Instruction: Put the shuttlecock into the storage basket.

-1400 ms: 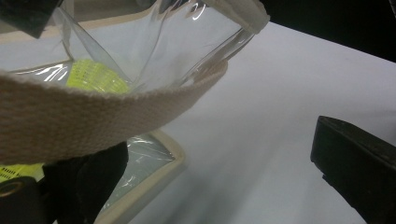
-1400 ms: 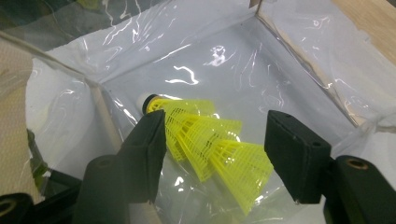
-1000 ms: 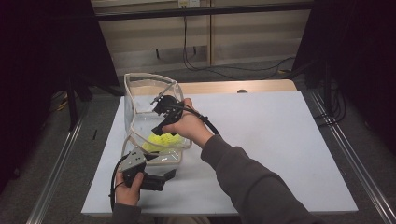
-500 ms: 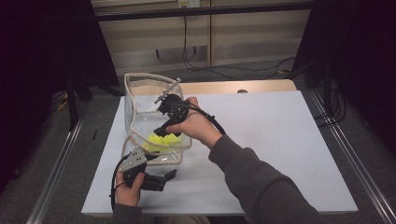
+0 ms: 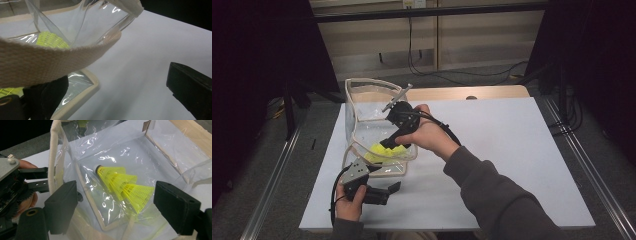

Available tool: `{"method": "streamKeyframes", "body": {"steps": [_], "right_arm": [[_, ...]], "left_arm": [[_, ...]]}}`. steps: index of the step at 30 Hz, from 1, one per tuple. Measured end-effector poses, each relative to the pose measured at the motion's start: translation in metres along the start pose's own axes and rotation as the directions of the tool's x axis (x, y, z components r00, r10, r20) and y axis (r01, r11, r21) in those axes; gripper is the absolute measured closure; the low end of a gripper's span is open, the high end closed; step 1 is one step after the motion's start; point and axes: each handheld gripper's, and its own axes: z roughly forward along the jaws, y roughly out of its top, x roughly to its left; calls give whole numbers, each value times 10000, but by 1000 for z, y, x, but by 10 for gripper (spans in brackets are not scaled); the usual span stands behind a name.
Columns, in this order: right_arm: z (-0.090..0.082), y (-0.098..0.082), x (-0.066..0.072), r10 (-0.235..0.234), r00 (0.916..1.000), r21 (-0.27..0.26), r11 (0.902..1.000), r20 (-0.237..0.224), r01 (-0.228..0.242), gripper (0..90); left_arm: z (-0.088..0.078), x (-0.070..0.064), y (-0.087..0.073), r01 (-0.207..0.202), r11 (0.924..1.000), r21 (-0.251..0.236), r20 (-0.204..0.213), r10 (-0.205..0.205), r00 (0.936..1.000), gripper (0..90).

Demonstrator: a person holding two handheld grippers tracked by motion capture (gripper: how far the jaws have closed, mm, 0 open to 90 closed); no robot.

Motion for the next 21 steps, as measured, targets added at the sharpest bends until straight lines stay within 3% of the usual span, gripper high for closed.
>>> {"method": "streamKeyframes", "body": {"steps": [21], "right_arm": [[-28,-18,-1,-198,9991,-338,9993,-377,185,175]], "left_arm": [[-2,-1,-1,-12,10000,5,-81,12,10000,39]]}}
